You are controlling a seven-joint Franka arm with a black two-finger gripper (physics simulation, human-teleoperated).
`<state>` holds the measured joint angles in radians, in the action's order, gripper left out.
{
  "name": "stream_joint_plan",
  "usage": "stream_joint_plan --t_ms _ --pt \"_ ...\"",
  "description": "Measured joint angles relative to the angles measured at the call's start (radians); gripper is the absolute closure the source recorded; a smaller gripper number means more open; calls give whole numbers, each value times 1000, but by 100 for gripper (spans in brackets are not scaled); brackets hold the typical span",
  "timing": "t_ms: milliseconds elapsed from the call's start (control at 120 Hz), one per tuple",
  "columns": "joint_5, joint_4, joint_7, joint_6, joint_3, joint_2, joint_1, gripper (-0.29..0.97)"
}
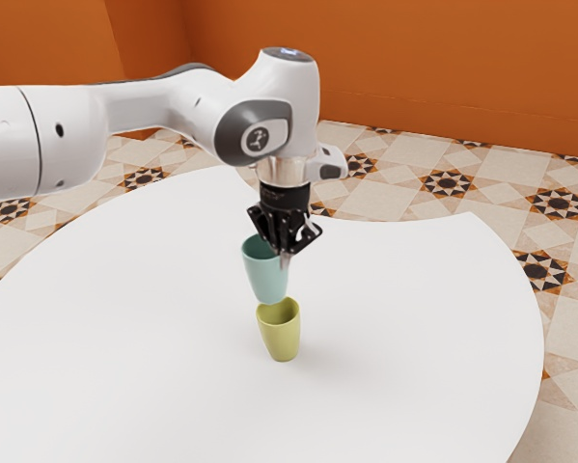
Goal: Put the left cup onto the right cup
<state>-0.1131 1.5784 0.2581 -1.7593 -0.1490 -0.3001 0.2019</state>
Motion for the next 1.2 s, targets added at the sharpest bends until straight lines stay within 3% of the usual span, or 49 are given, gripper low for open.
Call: stream_joint_plan --t_ms 1200 --pt "9 -6 31 -31 -8 -58 -4 78"
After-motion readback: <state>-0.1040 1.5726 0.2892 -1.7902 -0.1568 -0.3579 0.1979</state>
